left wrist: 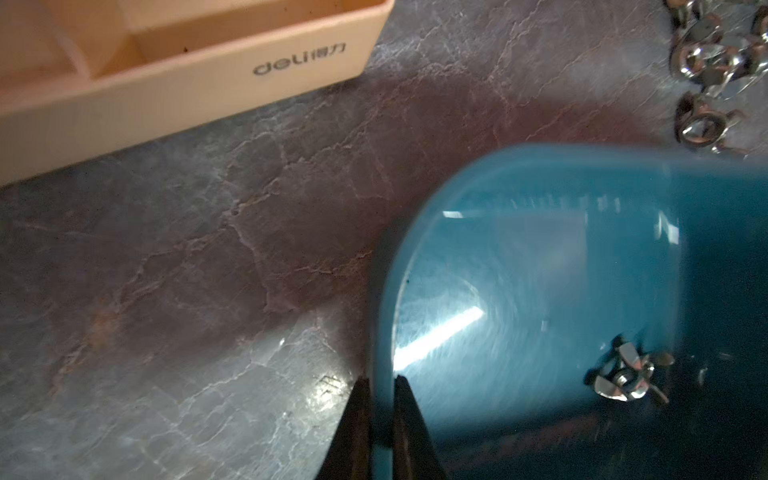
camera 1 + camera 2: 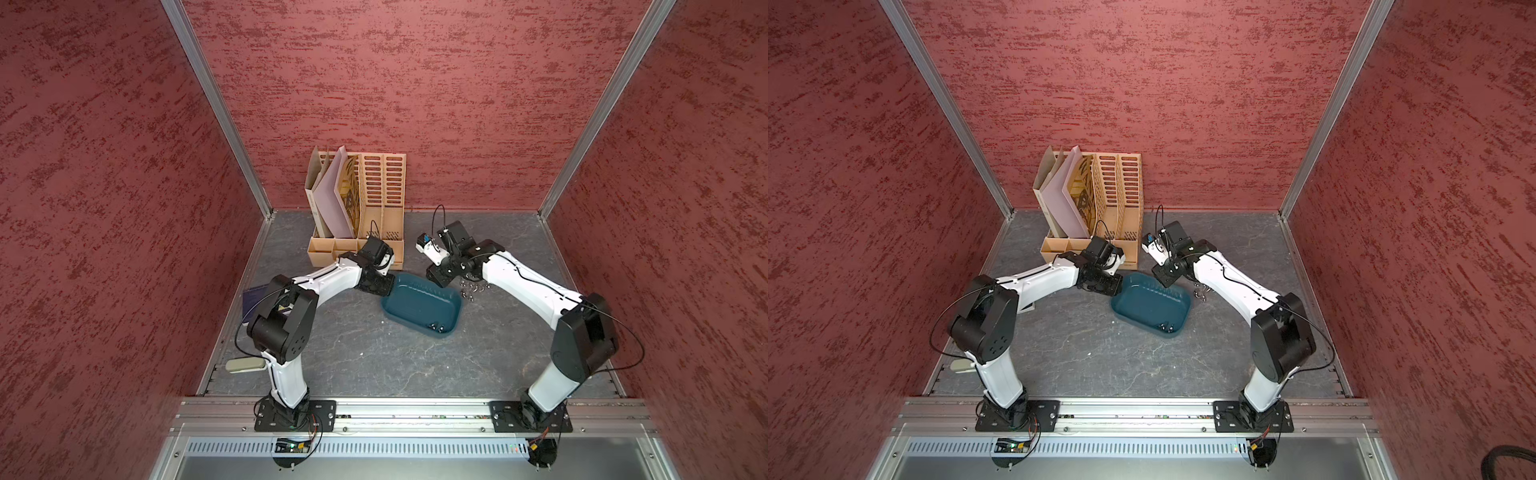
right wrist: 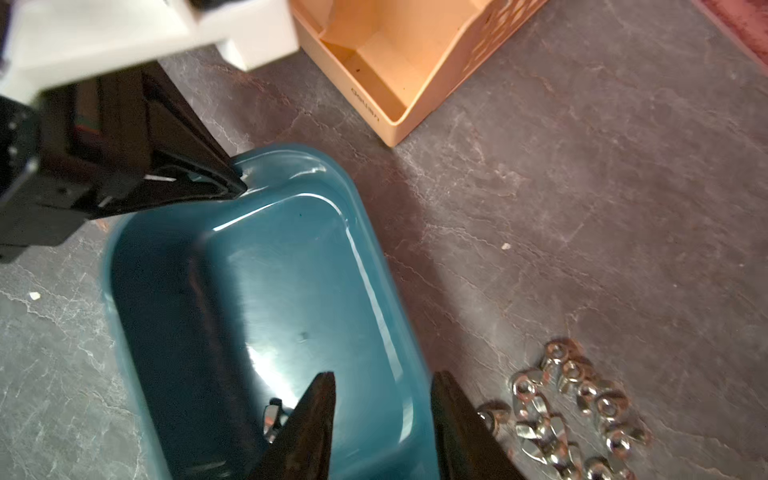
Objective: Take out the wing nut from the storage box
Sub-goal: Pick up the storage box at the center of the board.
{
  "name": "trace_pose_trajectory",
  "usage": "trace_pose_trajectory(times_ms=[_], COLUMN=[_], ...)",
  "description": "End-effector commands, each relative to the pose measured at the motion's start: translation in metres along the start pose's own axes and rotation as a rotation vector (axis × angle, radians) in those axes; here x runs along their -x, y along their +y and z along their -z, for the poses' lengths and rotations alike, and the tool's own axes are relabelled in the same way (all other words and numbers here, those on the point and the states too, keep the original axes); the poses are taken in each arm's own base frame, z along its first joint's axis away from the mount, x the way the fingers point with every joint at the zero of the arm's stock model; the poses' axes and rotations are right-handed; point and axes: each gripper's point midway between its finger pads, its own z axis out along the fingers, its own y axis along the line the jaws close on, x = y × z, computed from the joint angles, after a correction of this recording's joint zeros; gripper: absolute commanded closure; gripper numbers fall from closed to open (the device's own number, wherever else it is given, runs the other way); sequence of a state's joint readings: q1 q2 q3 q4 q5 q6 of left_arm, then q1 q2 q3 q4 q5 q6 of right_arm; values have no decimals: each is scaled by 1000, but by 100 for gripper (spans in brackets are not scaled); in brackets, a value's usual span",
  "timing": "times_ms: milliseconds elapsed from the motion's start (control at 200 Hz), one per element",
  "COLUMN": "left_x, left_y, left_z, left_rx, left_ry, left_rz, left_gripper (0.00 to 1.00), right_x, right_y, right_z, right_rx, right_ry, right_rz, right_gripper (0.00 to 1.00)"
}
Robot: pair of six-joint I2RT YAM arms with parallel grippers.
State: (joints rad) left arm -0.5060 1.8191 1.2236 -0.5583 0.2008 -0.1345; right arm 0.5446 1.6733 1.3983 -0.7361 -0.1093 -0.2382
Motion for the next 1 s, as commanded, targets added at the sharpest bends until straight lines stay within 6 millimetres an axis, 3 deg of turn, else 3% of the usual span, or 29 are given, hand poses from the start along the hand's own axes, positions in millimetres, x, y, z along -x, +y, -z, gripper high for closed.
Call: trace_pose_trajectory(times_ms=[0,286,511,711,997], left_x=[-6,-24,-46,-36,-22], left_y=[0,6,26,23,16], left_z=[3,24,49,63,75], left_rx=[6,96,197,170,248], left_ry=[-3,-53,-188,-365,-493], left_rz=[40,191,302,261,247], left_gripper=[87,89,98,100,100], right_x=[-10,-32,-31,-22,-30], right_y=[1,-1,6,2,25], right_z=[10,27,22,17,18], right_rx=[-25,-62,-27,-47,12], right_ry=[25,82,92,67,76], right_rz=[-75,-157,-164,-197,-163], right_gripper=[56,55,56,56,57])
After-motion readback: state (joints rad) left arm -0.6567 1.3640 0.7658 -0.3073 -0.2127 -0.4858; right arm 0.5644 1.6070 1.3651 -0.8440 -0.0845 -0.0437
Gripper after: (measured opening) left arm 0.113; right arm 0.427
